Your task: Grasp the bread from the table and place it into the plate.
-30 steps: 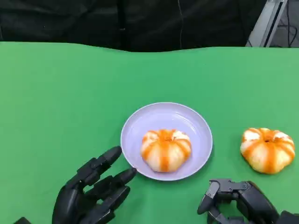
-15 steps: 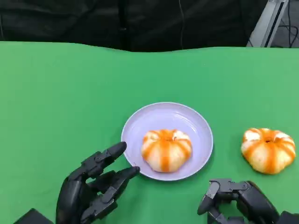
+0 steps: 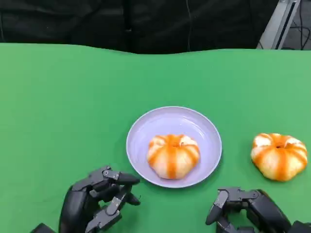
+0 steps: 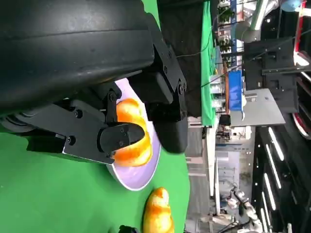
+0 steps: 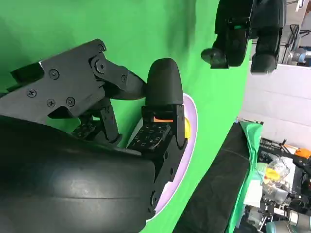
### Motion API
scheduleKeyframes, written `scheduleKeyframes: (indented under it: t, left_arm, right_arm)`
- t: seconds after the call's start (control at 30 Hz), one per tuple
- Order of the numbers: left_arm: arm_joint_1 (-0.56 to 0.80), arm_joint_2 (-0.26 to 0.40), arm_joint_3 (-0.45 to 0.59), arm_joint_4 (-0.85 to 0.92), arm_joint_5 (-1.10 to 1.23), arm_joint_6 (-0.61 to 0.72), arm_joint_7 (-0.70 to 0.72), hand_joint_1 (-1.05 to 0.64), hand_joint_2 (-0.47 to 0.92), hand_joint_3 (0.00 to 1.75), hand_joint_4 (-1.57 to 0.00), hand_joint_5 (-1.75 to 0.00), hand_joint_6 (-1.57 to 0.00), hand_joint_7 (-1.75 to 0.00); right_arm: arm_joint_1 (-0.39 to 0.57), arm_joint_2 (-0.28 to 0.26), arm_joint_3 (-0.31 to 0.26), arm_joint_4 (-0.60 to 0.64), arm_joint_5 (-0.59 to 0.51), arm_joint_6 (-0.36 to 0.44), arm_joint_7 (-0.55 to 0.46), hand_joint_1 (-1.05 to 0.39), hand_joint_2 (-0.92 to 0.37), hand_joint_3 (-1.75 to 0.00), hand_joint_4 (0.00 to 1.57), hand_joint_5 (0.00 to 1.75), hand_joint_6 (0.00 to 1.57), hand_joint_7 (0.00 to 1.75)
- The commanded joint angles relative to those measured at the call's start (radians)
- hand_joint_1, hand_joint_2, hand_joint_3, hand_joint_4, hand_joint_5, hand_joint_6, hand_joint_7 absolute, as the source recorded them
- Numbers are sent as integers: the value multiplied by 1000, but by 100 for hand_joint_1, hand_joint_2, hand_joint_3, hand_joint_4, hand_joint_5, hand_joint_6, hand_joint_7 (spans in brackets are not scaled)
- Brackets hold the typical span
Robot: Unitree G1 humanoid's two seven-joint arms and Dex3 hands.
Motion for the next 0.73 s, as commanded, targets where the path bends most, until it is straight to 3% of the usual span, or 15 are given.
scheduleKeyframes:
  t: [0.03,0.2,0.73]
  left_arm:
    - [3,31,-18,23,57,-48,41,-9,70,85,-79,-169,-80,-141]
    - [9,33,-46,45,63,-81,37,-8,50,118,-83,-166,-88,-134]
    - [2,41,-86,72,46,-102,30,-7,55,111,-81,-167,-84,-138]
  right_arm:
    - [11,-16,-8,-9,7,-5,-1,-13,-67,-86,82,144,85,113]
    - [12,-15,-7,-11,7,-1,0,-12,-68,-84,82,143,86,112]
    - [12,-18,-11,-18,28,9,17,-13,-68,-83,82,145,86,112]
